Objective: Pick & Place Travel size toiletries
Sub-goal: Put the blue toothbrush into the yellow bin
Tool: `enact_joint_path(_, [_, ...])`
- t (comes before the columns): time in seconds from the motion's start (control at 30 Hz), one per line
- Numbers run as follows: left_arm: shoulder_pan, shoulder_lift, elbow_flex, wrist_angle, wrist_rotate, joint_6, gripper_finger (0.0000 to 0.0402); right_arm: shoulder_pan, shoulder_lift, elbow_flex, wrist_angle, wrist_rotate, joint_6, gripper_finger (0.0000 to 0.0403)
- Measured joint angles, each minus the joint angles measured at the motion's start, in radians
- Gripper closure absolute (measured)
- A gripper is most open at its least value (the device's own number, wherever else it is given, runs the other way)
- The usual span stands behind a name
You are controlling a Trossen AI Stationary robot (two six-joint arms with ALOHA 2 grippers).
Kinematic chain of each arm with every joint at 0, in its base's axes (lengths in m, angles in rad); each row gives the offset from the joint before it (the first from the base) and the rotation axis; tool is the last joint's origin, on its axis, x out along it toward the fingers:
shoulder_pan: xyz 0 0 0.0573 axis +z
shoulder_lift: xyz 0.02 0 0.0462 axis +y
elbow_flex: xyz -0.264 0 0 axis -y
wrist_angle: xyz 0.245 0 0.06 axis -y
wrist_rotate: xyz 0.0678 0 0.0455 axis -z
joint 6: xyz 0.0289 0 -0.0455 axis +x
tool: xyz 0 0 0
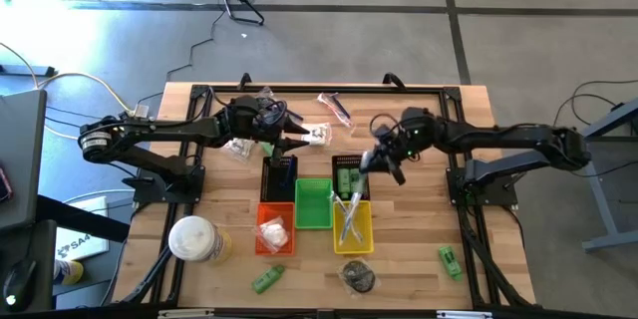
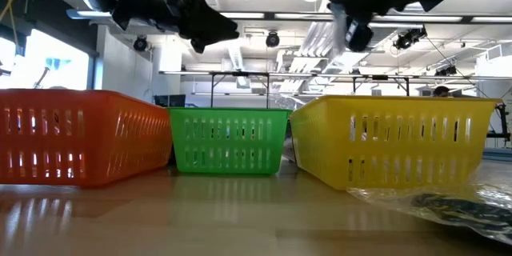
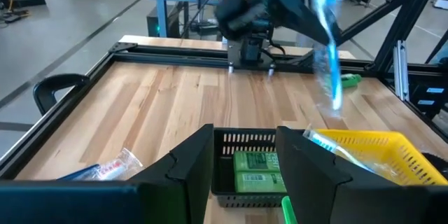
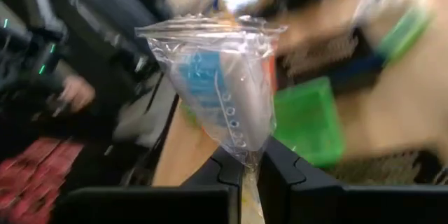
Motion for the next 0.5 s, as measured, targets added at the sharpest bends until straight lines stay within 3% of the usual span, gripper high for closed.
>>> enact_joint_path(0.13, [0.0, 0.0, 0.0, -0.002, 0.0, 0.0, 0.025, 0.063, 0.022, 0.0, -0.061, -0.011, 0.03, 0.0388])
enact_joint_path(0.5, [0.0, 0.0, 0.0, -0.012, -0.002, 0.0, 0.025, 0.26, 0.101, 0.0, 0.002, 0.213, 0.097, 0.0388])
